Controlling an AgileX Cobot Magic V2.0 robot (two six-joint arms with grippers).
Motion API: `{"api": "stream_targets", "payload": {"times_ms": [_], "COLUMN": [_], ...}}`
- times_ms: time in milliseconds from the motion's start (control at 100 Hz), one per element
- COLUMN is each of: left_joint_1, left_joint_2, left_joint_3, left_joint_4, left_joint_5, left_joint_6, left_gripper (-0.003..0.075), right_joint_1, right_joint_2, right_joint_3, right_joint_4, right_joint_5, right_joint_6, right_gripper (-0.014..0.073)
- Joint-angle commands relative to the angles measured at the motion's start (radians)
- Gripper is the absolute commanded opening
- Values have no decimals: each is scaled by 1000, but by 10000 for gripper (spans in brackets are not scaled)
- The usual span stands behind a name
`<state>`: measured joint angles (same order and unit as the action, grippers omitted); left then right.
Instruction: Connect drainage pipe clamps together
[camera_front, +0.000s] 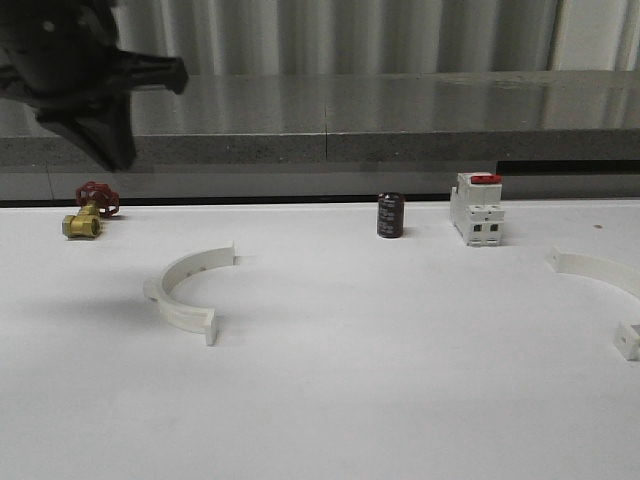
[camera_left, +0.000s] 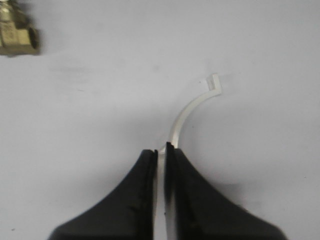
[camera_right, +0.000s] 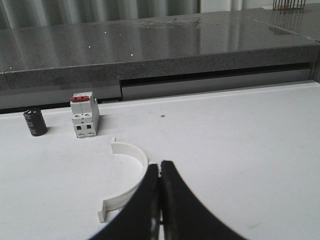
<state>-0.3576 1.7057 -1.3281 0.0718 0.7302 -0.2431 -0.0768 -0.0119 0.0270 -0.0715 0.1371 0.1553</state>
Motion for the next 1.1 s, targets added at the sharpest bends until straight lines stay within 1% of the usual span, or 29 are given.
{"api": "stream_targets", "payload": {"times_ms": [0,180,300,470,680,810,910,1000,1090], "left_joint_1": [40,124,160,170,170,170,170,170,170], "left_joint_2": [-111,-259,-375,-576,-843,-1015,-1140,-1244,-1334], "left_joint_3": [8,132,240,427,652,769,831,865,882], "left_joint_4": [3,-34,-39,-30,-9,-9,-9,-11,-11], "left_joint_5": [-30,-70,-134,-306,-425,-435,-420,-378,-310], "left_joint_6": [18,91,91,91,91,91,91,91,91], "left_gripper": [-21,-21,-21,-21,-21,-21,-21,-21,-21], "right_joint_1": [-1,-1,-1,-1,-1,-1,-1,-1,-1], "right_joint_2": [-14,-14,-14,-14,-14,-14,-14,-10,-8], "right_joint_3": [-17,-17,-17,-17,-17,-17,-18,-33,-76], "right_joint_4": [-3,-3,-3,-3,-3,-3,-3,-7,-13], "right_joint_5": [-80,-80,-80,-81,-82,-93,-129,-162,-131], "right_joint_6": [-4,-4,-4,-4,-4,-4,-4,-4,-4], "right_gripper": [-65,-65,-65,-65,-65,-65,-65,-65,-65]}}
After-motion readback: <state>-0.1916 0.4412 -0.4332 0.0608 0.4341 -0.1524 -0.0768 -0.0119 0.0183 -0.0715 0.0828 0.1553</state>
